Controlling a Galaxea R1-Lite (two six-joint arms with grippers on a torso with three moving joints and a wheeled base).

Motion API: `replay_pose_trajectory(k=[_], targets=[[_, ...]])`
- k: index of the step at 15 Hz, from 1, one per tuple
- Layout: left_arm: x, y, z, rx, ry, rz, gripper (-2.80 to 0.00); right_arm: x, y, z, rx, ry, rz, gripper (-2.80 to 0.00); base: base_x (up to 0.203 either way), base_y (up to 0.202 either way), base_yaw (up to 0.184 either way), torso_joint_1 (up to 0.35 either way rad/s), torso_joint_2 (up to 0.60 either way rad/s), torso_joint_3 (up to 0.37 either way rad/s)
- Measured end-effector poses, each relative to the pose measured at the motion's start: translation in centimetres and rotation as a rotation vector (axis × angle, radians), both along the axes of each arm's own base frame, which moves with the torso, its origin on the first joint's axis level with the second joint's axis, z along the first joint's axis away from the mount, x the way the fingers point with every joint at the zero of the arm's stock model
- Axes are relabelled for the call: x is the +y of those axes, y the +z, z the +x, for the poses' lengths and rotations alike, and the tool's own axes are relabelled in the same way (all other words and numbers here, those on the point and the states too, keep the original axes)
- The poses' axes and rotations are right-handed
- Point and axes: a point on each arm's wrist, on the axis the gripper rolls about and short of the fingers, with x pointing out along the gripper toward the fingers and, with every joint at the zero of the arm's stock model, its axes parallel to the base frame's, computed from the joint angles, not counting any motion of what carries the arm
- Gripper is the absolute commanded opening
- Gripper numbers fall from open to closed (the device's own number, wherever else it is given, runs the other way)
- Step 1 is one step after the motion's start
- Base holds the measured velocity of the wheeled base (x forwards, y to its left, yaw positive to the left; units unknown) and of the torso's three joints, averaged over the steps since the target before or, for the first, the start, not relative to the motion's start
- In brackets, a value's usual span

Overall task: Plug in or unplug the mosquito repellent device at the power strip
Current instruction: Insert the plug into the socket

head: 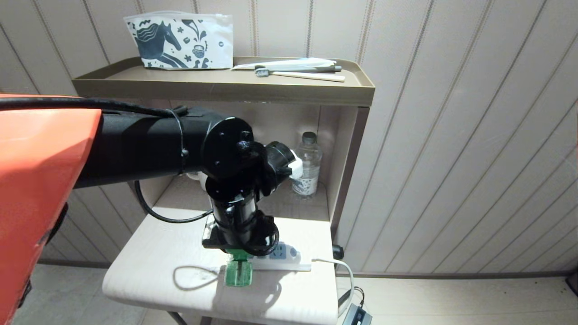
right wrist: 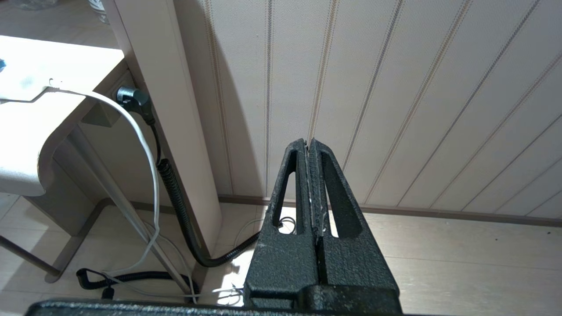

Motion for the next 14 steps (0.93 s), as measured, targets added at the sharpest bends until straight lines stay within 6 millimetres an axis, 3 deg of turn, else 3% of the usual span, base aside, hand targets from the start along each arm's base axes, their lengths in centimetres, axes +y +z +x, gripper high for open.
replay_pose_trajectory(k=[4,7,11,14], targets=[[0.5,1.0,-1.1,-0.066,0.003,0.012,-2.80,0.0,0.0,0.0,0.000,0.000,0.000,-2.80,0.000,0.000,0.000,0.000,0.00,0.000],[1.4,2.5,-3.4,-0.124,-0.027,-0.019,-2.80,0.0,0.0,0.0,0.000,0.000,0.000,-2.80,0.000,0.000,0.000,0.000,0.00,0.000],[4.9,6.0,-7.9,-0.257,-0.079,-0.071,-2.80,0.0,0.0,0.0,0.000,0.000,0.000,-2.80,0.000,0.000,0.000,0.000,0.00,0.000],[7.3,7.9,-9.8,-0.425,-0.093,-0.072,-2.80,0.0,0.0,0.0,0.000,0.000,0.000,-2.80,0.000,0.000,0.000,0.000,0.00,0.000]])
